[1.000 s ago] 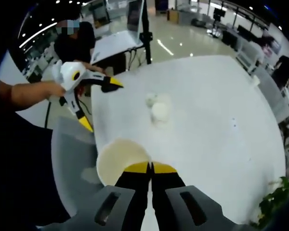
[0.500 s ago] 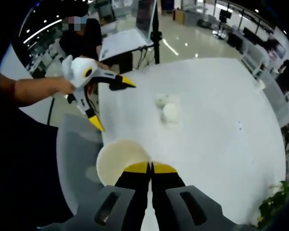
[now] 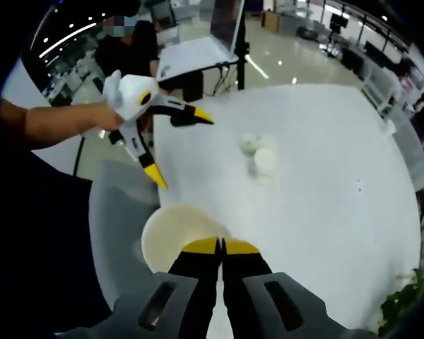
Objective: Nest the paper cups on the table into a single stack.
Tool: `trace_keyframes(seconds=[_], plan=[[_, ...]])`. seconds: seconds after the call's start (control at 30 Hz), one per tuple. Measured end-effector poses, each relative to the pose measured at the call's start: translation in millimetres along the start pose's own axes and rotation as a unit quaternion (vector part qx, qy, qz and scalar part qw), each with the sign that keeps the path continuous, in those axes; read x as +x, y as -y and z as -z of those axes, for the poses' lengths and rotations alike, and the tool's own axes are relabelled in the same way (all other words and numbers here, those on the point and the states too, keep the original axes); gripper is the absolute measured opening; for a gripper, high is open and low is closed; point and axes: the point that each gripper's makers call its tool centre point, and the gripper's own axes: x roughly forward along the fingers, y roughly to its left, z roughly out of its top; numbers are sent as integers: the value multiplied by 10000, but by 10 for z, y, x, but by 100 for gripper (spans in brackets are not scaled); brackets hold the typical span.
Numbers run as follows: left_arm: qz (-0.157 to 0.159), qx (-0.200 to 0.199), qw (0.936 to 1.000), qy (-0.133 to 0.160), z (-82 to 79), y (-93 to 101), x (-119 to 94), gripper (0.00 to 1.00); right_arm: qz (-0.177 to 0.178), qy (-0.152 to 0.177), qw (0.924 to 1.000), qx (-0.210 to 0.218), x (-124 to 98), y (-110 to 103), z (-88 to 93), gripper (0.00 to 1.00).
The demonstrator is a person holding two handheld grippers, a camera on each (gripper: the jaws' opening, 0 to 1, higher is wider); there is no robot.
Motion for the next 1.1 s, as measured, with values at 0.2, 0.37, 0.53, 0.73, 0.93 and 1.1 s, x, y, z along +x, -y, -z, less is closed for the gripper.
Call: trace_keyframes(seconds=[0.2,0.37,0.53,0.73,0.93,1.1], plan=[[15,-17,10000,-33,18,13,2,98,-6,-23,10000,10,8,-9,23,0],[25,-13,10000,-40,20,20,7,98,-4,-24,10000,37,7,-8,32,0],[42,5,10000,-59,25,36,14,98,-7,-29,10000,29,25,-15,39,0],[50,-6,10000,-44,21,39,13,98,50,-52,10000,36,87,12,67,0],[52,-27,10000,-48,32,25,2,97,75,-32,9999,104,157,31,81,0],[34,-50,10000,-51,39,7,-8,97,50,-19,9999,130,217,11,95,0]])
